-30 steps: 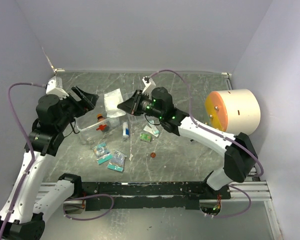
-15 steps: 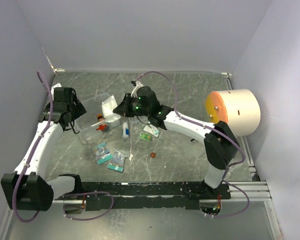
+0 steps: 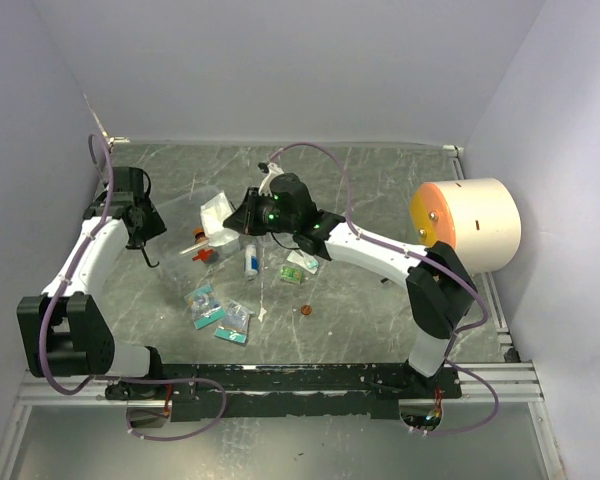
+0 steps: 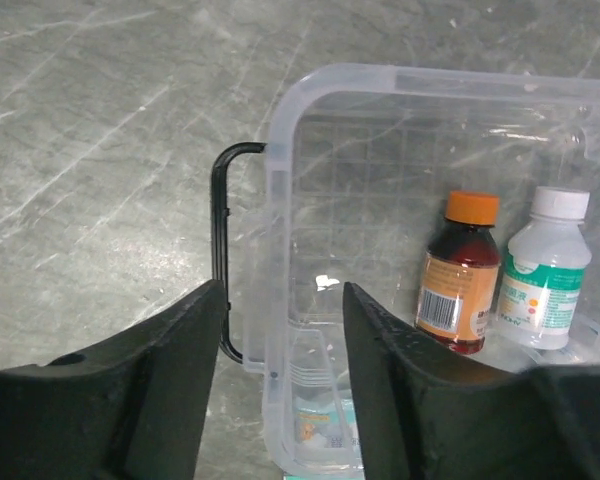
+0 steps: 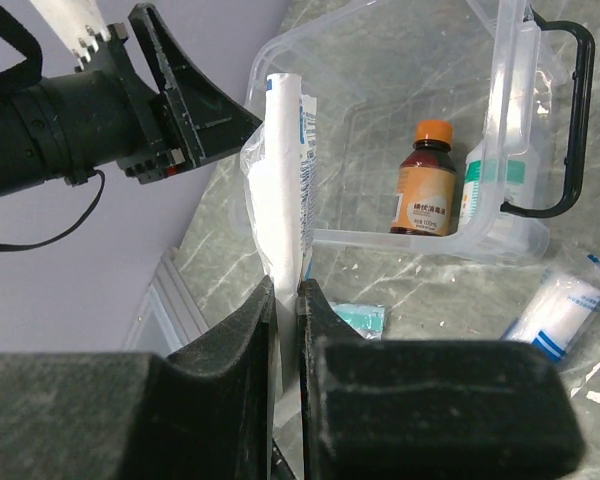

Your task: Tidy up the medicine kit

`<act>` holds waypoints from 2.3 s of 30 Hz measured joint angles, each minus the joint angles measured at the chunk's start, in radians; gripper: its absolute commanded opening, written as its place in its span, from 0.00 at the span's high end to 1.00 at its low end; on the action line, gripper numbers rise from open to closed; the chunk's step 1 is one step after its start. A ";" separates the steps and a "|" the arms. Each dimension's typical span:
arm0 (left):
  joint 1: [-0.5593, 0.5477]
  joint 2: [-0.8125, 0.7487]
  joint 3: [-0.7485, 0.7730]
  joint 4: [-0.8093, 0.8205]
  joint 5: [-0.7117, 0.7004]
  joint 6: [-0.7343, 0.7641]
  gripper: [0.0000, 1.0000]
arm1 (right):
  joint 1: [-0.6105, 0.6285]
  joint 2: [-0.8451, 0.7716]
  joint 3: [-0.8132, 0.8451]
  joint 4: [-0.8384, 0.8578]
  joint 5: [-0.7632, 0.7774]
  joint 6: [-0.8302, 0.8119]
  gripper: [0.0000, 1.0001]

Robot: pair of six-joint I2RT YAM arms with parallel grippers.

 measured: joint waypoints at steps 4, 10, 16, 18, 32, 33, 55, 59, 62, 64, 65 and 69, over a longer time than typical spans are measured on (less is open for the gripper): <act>0.000 0.027 0.006 0.004 0.049 0.033 0.49 | 0.004 0.000 0.000 -0.001 0.001 -0.003 1.00; 0.005 0.032 0.004 0.013 0.125 0.070 0.55 | 0.018 0.016 0.020 -0.023 0.004 -0.004 1.00; 0.005 0.032 0.003 0.032 0.215 0.086 0.56 | 0.040 0.077 0.108 -0.077 0.014 -0.013 1.00; 0.002 0.032 0.001 0.042 0.243 0.090 0.56 | 0.046 0.095 0.137 -0.098 0.018 -0.015 1.00; -0.020 0.023 -0.017 0.072 0.292 0.102 0.45 | 0.071 0.327 0.428 -0.298 0.072 -0.055 1.00; -0.020 0.018 -0.017 0.072 0.286 0.102 0.44 | 0.072 0.344 0.449 -0.311 0.075 -0.060 1.00; -0.020 -0.127 -0.069 0.101 0.257 0.058 0.44 | 0.090 0.616 0.778 -0.507 0.066 -0.167 0.86; -0.019 -0.134 -0.069 0.103 0.249 0.057 0.41 | 0.091 0.616 0.782 -0.522 0.034 -0.173 0.62; -0.019 -0.134 -0.069 0.103 0.240 0.057 0.37 | 0.095 0.611 0.779 -0.534 0.024 -0.174 0.55; -0.019 -0.134 -0.069 0.103 0.236 0.058 0.34 | 0.098 0.599 0.767 -0.538 0.033 -0.176 0.55; -0.019 -0.134 -0.069 0.103 0.235 0.058 0.34 | 0.098 0.593 0.763 -0.542 0.040 -0.179 0.55; -0.020 -0.134 -0.045 0.096 0.237 0.070 0.32 | 0.100 0.556 0.752 -0.560 0.078 -0.188 0.55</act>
